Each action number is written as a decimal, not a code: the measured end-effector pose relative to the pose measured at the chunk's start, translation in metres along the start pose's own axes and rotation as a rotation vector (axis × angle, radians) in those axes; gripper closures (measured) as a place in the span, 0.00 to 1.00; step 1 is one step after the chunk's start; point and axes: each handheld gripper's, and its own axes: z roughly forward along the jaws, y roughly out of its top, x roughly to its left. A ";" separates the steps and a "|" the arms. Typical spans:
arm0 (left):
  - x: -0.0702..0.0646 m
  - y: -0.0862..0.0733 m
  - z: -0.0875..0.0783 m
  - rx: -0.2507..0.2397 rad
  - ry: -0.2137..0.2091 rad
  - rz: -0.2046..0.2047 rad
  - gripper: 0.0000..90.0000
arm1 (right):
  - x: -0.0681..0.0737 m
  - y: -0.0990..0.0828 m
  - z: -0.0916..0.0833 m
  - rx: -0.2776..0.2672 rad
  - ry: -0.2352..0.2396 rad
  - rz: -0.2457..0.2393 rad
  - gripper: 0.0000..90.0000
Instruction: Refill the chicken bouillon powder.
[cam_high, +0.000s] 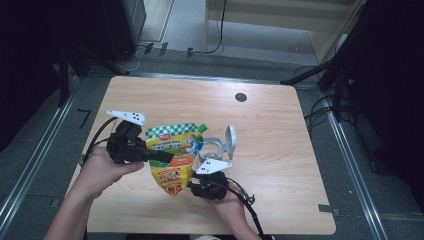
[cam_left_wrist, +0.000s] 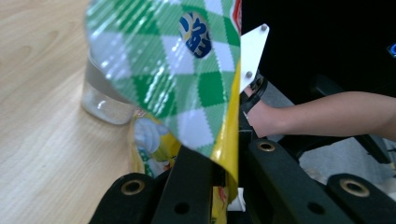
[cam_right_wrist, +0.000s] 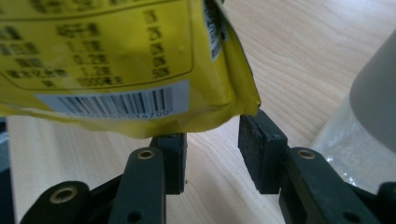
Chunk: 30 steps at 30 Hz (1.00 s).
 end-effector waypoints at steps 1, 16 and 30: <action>0.000 0.000 0.000 0.001 0.007 -0.007 1.00 | 0.001 0.000 0.000 0.000 -0.001 -0.012 0.70; 0.000 0.000 -0.003 -0.013 -0.067 -0.053 1.00 | 0.005 -0.001 -0.002 -0.042 0.005 -0.075 0.67; 0.005 0.003 0.001 -0.025 -0.034 -0.121 1.00 | 0.021 -0.002 -0.005 -0.048 0.028 -0.201 0.69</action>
